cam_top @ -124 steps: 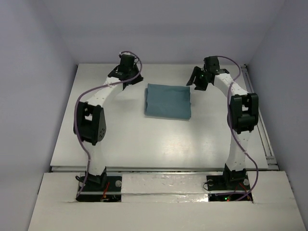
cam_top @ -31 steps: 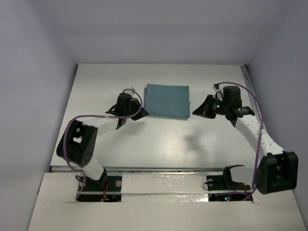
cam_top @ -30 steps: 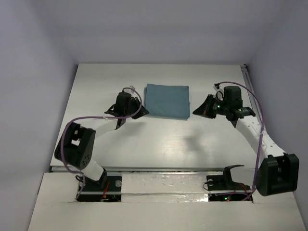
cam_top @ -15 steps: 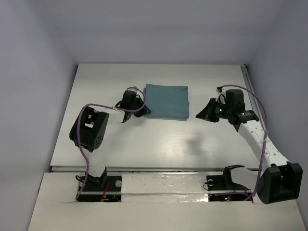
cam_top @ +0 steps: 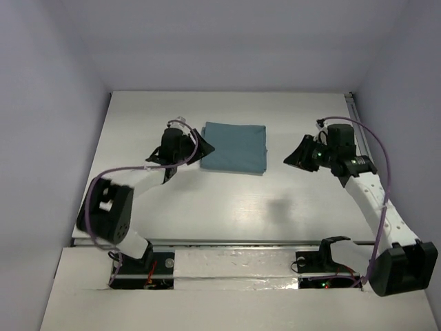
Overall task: Fold and stack the t-shirts
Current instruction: Fold the long partially folded tshirt into a neat square
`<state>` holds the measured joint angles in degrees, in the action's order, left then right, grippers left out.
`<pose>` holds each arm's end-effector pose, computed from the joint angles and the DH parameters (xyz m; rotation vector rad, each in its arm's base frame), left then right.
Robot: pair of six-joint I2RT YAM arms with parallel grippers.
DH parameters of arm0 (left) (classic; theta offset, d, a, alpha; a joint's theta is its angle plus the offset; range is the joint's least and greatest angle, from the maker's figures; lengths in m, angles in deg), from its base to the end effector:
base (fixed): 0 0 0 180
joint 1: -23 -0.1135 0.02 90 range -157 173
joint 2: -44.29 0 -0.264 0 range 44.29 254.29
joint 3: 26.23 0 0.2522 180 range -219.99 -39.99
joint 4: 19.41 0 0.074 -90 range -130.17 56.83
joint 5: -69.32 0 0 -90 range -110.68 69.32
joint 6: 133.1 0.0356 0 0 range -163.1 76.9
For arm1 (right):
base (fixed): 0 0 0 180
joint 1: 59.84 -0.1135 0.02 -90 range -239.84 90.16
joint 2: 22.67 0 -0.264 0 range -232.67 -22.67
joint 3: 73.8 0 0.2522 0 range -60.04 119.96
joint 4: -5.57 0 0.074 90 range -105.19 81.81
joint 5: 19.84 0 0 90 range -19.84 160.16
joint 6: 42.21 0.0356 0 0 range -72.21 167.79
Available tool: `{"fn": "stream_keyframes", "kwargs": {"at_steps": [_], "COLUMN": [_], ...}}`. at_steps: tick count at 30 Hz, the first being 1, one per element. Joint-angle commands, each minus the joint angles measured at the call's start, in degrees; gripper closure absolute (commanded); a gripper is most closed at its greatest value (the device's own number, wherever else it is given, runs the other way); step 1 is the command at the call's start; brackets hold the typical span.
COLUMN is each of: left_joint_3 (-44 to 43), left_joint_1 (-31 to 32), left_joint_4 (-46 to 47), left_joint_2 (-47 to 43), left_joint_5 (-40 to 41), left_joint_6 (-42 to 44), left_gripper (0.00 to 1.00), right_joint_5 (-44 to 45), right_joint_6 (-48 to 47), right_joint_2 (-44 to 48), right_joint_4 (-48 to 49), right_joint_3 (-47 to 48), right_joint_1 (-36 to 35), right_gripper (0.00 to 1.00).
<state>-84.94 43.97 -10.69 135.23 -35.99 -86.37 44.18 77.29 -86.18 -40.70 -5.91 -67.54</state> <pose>0.3113 -0.1294 0.1997 -0.2241 2.0921 -0.9691 0.2284 0.0466 0.2983 0.2067 2.3525 0.8481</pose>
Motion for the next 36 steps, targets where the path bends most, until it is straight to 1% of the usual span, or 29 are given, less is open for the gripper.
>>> {"fn": "stream_keyframes", "kwargs": {"at_steps": [1,2,3,4,5,6,7,8,10,11,12,13,14,15,16,17,19,20,21,22,23,24,26,27,29,30,31,36], "left_joint_3": [-7.32,-8.74,-9.97,-11.29,-13.56,-14.37,-15.51,-15.95,-16.4,-16.49,-15.96,-15.96,-15.35,-15.0,-14.73,-13.77,-12.71,-12.01,-11.66,-11.13,-10.26,-9.9,-8.41,-8.23,-7.35,-7.09,-6.73,-5.5], "left_joint_1": [-0.14,0.38,0.39,0.39,0.39,0.39,0.39,0.39,0.39,0.39,-0.14,-0.14,-0.14,-0.14,-0.14,-0.14,-0.14,-0.14,-0.14,-0.14,-0.14,-0.14,-0.14,-0.14,-0.14,-0.14,-0.14,-0.14], "left_joint_4": [-9.95,-12.35,-14.2,-17.61,-19.21,-21.14,-21.86,-22.3,-22.39,-22.39,-22.65,-23.7,-24.15,-24.67,-25.72,-25.91,-26.78,-27.22,-27.66,-28.27,-28.63,-28.98,-30.21,-30.82,-32.23,-32.58,-33.37,-34.61], "left_joint_2": [-17.13,-19.81,-22.53,-27.26,-29.13,-31.15,-34.56,-35.99,-39.76,-40.57,-41.53,-41.72,-41.54,-41.28,-40.84,-40.66,-40.49,-40.57,-40.75,-41.36,-41.8,-42.24,-43.47,-43.82,-44.35,-44.44,-44.79,-45.32], "left_joint_5": [5.72,8.43,9.33,10.29,11.17,12.49,12.93,13.2,13.73,13.9,14.08,13.99,13.99,14.08,13.99,13.56,12.68,12.33,12.15,11.89,11.71,11.36,11.44,11.62,11.53,11.53,11.62,12.67], "left_joint_6": [7.38,8.8,10.03,11.44,11.88,12.06,11.98,11.45,11.1,10.84,10.31,10.39,10.57,9.96,9.61,9.34,8.55,8.55,8.55,8.2,8.28,8.37,8.72,8.72,8.9,8.9,8.9,8.99], "left_gripper": [0.42,0.36,0.32,0.29,0.18,0.14,0.11,0.09,0.07,0.01,0.01,0.01,0.01,0.01,0.01,0.01,0.02,0.03,0.03,0.03,0.04,0.04,0.04,0.04,0.04,0.04,0.04,0.05], "right_joint_5": [6.19,8.12,8.92,10.06,12.33,13.66,15.24,18.04,19.12,17.03,13.01,12.97,9.66,7.28,4.3,-1.56,-6.34,-7.41,-6.73,-6.37,-6.54,-7.5,-9.61,-9.71,-10.23,-10.32,-10.67,-11.12], "right_joint_6": [-2.07,-2.25,-2.25,-2.25,-1.99,-2.07,-2.07,-2.07,-2.69,-2.78,-2.52,-1.47,0.63,1.17,1.35,1.35,0.48,0.65,0.74,0.65,0.39,0.56,1.79,2.49,3.19,3.63,3.9,5.48], "right_joint_2": [7.14,8.47,9.62,10.85,13.21,14.36,15.51,16.65,19.73,20.26,19.74,18.43,16.42,13.7,6.19,1.07,-9.65,-17.8,-20.84,-23.83,-30.3,-33.41,-38.77,-43.41,-47.57,-51.42,-53.2,-60.67], "right_joint_4": [-1.85,-2.46,-2.82,-3.17,-3.69,-3.96,-3.96,-3.96,-2.3,-0.81,3.55,5.51,8.75,10.87,12.89,14.22,15.1,16.41,20.6,21.78,21.88,22.57,24.86,25.3,25.65,25.31,24.87,24.08], "right_joint_3": [6.86,8.26,8.97,9.76,10.64,12.21,12.92,13.63,13.73,12.85,9.97,8.9,8.11,7.49,7.05,8.09,11.16,13.18,13.8,15.12,17.22,21.41,24.78,28.45,31.64,33.22,36.28,42.19], "right_joint_1": [-0.38,-0.38,-0.38,-0.38,-0.38,-0.38,-0.38,-0.38,-0.38,-0.38,-0.38,-0.38,-0.38,-0.38,-0.38,-0.38,-0.38,-0.38,-0.38,-0.38,-0.38,-0.38,-0.38,-0.38,-0.38,-0.38,-0.38,-0.38], "right_gripper": [0.57,0.5,0.43,0.28,0.21,0.15,0.04,0.0,0.0,0.06,0.49,0.77,1.0,1.0,1.0,1.0,1.0,1.0,1.0,1.0,1.0,1.0,1.0,1.0,1.0,1.0,1.0,1.0]}}
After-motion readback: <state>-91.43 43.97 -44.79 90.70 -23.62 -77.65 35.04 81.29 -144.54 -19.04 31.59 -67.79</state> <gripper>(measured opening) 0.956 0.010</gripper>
